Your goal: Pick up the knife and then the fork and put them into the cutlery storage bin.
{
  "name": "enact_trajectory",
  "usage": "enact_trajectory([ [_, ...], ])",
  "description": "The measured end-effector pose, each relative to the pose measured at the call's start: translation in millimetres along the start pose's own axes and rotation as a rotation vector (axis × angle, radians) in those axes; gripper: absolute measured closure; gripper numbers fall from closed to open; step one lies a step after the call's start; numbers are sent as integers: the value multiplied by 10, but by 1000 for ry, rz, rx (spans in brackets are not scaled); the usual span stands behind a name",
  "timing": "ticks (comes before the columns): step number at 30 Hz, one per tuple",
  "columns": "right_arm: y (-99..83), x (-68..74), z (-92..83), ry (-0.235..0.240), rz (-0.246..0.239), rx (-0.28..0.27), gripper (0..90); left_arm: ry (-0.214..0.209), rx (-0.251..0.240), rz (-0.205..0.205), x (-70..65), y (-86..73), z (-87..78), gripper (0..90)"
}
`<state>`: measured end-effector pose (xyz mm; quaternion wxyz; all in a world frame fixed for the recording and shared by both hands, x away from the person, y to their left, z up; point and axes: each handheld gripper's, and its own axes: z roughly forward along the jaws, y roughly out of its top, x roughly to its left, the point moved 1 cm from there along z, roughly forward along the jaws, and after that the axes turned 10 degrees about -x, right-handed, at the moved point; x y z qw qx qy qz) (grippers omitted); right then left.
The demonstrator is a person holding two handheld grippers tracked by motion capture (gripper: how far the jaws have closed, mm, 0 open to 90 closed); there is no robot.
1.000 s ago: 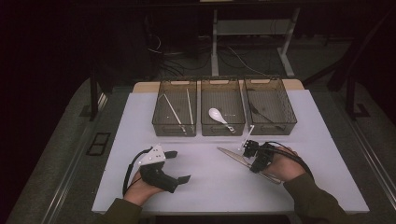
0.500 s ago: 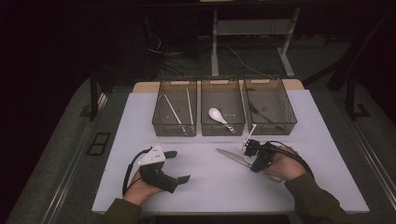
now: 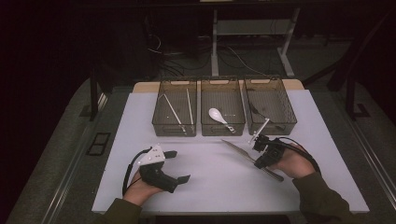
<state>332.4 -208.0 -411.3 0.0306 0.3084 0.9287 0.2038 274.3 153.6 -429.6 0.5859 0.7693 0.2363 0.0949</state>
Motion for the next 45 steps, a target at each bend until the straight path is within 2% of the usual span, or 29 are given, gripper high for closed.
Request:
enact_trajectory([
  [10, -111, -162, -286, 25, 82, -158, 799, 0, -1, 0, 0, 1, -1, 0],
  [19, -187, -353, -542, 10, 154, -275, 799, 2, 2, -4, 3, -3, -1, 0],
  [31, -221, -716, -905, -44, 269, -446, 799, -1, 5, -5, -2, -7, 8, 0],
  [38, -132, -915, -1120, -102, 303, -513, 799, -1, 4, -8, 2, -8, 9, 0],
  [45, -31, -1109, -1219, -142, 329, -575, 798, -1, 4, -8, 1, -8, 9, 0],
])
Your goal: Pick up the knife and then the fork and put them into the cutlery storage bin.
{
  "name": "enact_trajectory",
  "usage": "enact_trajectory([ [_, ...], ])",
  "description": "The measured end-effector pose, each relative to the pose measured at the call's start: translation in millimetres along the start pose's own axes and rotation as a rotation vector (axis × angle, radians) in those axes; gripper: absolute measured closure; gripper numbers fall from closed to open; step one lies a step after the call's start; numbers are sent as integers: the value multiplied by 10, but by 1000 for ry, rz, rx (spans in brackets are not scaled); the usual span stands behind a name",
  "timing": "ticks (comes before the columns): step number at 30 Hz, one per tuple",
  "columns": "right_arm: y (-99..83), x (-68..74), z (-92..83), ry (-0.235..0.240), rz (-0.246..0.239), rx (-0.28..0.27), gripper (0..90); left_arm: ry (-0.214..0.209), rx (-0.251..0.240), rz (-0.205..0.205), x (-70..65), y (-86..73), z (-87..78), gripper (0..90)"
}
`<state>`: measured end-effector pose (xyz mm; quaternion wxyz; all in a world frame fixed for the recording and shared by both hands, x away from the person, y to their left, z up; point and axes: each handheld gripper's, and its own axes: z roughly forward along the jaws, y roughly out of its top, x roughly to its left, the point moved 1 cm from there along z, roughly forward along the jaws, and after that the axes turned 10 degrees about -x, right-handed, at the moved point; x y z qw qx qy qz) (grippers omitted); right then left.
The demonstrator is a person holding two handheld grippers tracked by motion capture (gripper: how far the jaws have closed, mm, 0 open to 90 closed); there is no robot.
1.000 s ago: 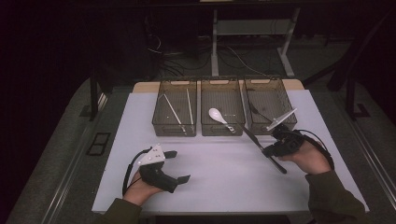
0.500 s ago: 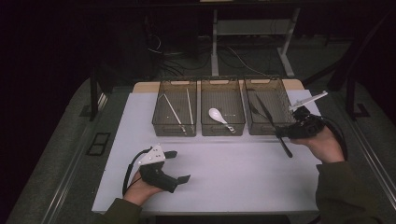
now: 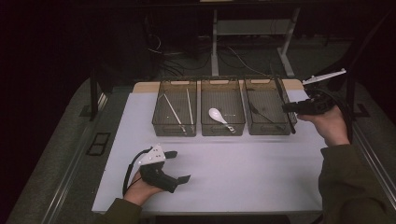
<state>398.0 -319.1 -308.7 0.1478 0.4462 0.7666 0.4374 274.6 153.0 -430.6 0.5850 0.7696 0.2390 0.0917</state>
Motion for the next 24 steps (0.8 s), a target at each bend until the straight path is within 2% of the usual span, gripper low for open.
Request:
enact_trajectory([
  [5, 131, -93, 33, -36, 1, -39, 798, -1, 0, -1, 2, -2, 1, 0],
  [11, 215, -220, 160, -68, 18, -64, 798, -2, -1, 3, 4, 0, -1, 0],
  [15, 193, -307, 292, -86, 26, -62, 798, -3, -1, -1, 8, -3, 1, 0],
  [20, 113, -391, 467, -121, 30, -29, 798, -3, -2, -3, 7, -4, -1, 0],
  [24, 17, -438, 580, -127, 40, -7, 798, -7, -1, -3, 7, -4, 1, 0],
])
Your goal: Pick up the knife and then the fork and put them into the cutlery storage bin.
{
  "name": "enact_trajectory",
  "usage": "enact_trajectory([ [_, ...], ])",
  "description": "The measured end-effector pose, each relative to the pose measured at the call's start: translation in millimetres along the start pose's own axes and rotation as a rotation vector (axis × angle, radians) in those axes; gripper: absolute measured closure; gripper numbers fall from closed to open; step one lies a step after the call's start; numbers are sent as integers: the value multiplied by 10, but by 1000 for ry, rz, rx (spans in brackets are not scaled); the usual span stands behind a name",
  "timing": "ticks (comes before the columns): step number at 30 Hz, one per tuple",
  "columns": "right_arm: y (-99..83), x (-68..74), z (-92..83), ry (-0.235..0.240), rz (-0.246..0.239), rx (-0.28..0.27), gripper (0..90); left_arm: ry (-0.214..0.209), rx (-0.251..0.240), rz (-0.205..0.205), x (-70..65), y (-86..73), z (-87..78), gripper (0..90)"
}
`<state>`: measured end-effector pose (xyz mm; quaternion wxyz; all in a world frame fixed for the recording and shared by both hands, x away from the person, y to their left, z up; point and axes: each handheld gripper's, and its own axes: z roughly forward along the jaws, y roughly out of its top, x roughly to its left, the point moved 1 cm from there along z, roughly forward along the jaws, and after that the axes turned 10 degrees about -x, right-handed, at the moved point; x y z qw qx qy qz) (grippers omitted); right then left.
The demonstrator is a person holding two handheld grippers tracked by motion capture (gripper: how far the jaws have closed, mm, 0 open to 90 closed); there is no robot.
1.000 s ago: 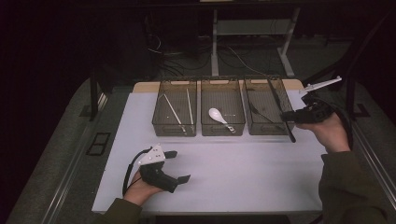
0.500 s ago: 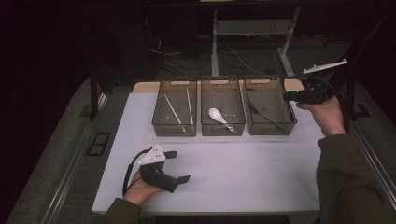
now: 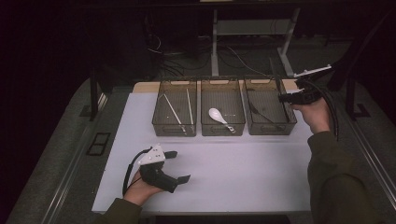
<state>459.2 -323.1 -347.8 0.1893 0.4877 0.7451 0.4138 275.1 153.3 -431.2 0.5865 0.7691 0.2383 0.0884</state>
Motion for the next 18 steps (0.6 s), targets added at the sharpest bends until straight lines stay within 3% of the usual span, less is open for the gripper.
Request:
enact_trajectory([
  [8, -215, -58, 165, -11, 2, 50, 798, -1, -1, -2, 5, 0, 1, 0],
  [18, -326, -72, 259, -33, -21, 111, 797, 1, 0, -3, 7, -1, 2, 0],
])
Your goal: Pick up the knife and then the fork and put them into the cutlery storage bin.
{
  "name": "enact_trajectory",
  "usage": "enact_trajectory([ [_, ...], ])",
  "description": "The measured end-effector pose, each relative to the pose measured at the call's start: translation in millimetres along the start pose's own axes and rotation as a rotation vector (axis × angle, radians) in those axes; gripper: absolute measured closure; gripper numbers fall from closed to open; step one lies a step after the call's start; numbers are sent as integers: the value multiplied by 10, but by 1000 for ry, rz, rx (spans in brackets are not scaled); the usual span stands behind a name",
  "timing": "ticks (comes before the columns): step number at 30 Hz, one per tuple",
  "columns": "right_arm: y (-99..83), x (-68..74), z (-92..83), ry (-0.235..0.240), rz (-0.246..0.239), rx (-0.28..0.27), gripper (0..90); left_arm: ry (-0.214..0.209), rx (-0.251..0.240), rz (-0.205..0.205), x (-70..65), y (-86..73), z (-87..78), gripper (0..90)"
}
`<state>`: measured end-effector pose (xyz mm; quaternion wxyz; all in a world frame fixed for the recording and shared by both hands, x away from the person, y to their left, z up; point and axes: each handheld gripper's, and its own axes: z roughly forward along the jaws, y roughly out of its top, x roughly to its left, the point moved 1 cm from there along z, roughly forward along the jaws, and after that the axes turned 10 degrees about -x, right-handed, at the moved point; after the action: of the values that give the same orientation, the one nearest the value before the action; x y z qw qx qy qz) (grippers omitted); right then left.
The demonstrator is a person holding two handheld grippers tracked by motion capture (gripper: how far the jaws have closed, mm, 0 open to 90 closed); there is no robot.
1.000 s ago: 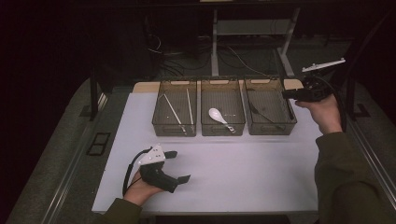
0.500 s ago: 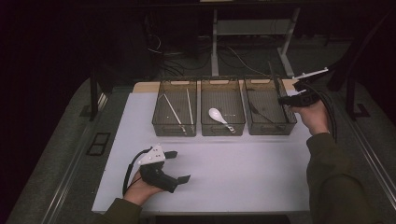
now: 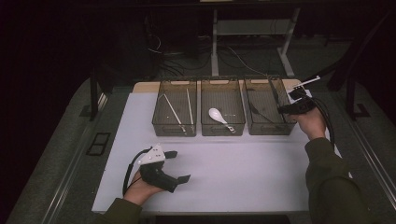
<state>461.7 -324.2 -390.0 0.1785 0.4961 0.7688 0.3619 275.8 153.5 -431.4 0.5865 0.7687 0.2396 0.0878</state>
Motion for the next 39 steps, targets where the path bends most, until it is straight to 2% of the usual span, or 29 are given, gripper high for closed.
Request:
enact_trajectory([
  [8, 30, 48, 82, -16, -19, 45, 794, -1, 1, 1, -3, 0, 3, 0],
  [15, 49, 127, 209, -38, -71, 120, 789, -3, -2, -1, -1, 0, 4, 0],
  [20, 43, 143, 256, -30, -66, 129, 772, -2, -3, -2, 1, 1, 2, 0],
  [23, 62, 132, 235, -5, -19, 92, 695, -3, -2, -2, -1, 2, 3, 0],
  [26, 93, 114, 186, 2, -4, 56, 647, -3, -3, -1, -2, 3, 2, 0],
  [28, 103, 98, 143, 33, 36, 31, 625, -2, -3, 0, -2, 3, 2, 0],
  [32, 105, 76, 85, 87, 78, -8, 551, -2, -1, -2, -4, 3, 6, 0],
  [35, 105, 86, 38, 96, 87, -39, 479, 0, 0, -2, -6, 4, 7, 0],
  [39, 93, 102, -27, 122, 107, -79, 430, 2, -7, -5, -2, 9, 11, 0],
])
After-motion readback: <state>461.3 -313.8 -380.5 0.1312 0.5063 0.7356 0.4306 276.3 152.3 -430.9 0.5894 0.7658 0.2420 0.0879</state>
